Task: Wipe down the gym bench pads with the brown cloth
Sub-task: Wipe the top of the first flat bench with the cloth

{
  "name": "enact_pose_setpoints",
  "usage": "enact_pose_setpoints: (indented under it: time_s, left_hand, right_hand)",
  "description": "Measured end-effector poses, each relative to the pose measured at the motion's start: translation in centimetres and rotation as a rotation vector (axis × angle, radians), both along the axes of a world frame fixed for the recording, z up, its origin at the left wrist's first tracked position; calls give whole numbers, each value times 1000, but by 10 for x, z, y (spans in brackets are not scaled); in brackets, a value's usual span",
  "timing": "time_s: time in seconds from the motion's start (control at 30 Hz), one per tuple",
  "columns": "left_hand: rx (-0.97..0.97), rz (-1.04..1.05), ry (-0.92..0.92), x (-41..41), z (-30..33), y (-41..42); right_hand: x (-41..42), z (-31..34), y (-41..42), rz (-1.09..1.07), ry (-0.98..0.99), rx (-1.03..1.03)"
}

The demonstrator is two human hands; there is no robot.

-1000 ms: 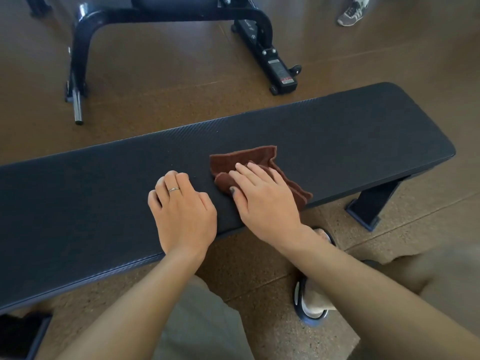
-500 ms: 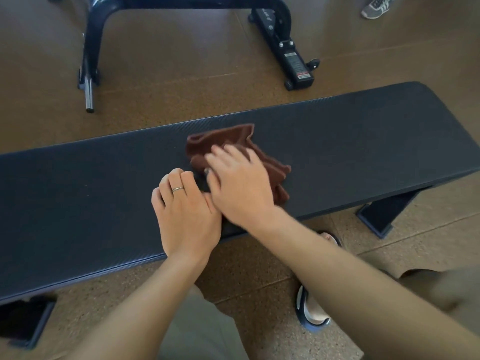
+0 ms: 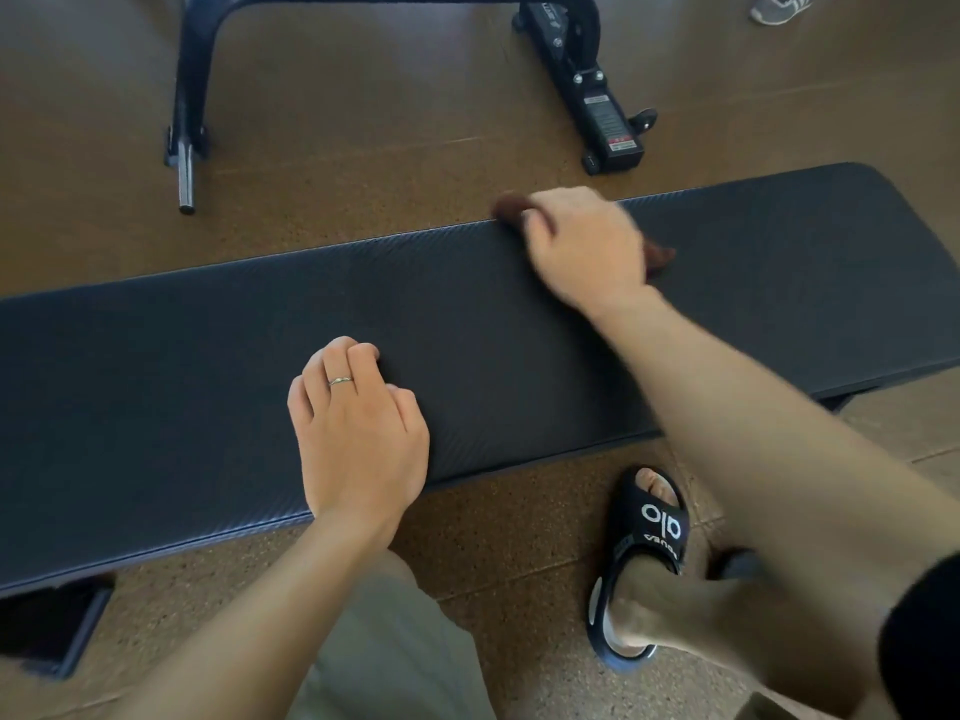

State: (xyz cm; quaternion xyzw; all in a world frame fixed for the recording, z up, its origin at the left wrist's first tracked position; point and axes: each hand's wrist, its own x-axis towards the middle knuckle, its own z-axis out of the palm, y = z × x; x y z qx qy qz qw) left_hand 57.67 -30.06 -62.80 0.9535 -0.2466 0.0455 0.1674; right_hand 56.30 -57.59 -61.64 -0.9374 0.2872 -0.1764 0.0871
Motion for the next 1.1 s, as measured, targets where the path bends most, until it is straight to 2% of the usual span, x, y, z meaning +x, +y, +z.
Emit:
enact_pose_setpoints:
  time_s: [0.1, 0.2, 0.27, 0.4, 0.47, 0.53, 0.6, 0.67, 0.77, 0.97, 1.1]
  left_hand:
    - [-8, 12, -16, -2, 0, -1]
    - [-8, 16, -16, -2, -2, -1]
    - [-7, 15, -10, -3, -2, -2]
    - [15, 8, -2, -3, -1, -1]
    - [24, 6, 7, -3, 0, 0]
    - [24, -1, 13, -3, 1, 0]
    - [18, -8, 23, -1, 1, 0]
    - [8, -15, 30, -1, 1, 0]
    - [2, -14, 24, -1, 0, 1]
    - [8, -21, 20, -3, 0, 2]
    - [-5, -31, 19, -3, -1, 3]
  right_hand:
    - [-37, 7, -55, -244, 76, 78]
    - [-29, 2, -28, -303, 78, 64]
    - [-18, -2, 16, -262, 71, 26]
    - [-14, -10, 114, 18, 8, 35]
    - [-19, -10, 124, 157, 51, 74]
    - [-26, -7, 96, 222, 98, 83]
    - [-37, -5, 46, 116, 126, 86]
    - [-52, -2, 4, -91, 148, 130]
    - [-52, -1, 7, -241, 148, 165]
    - [-93, 0, 137, -48, 122, 124]
    - [-109, -1, 154, 12, 151, 122]
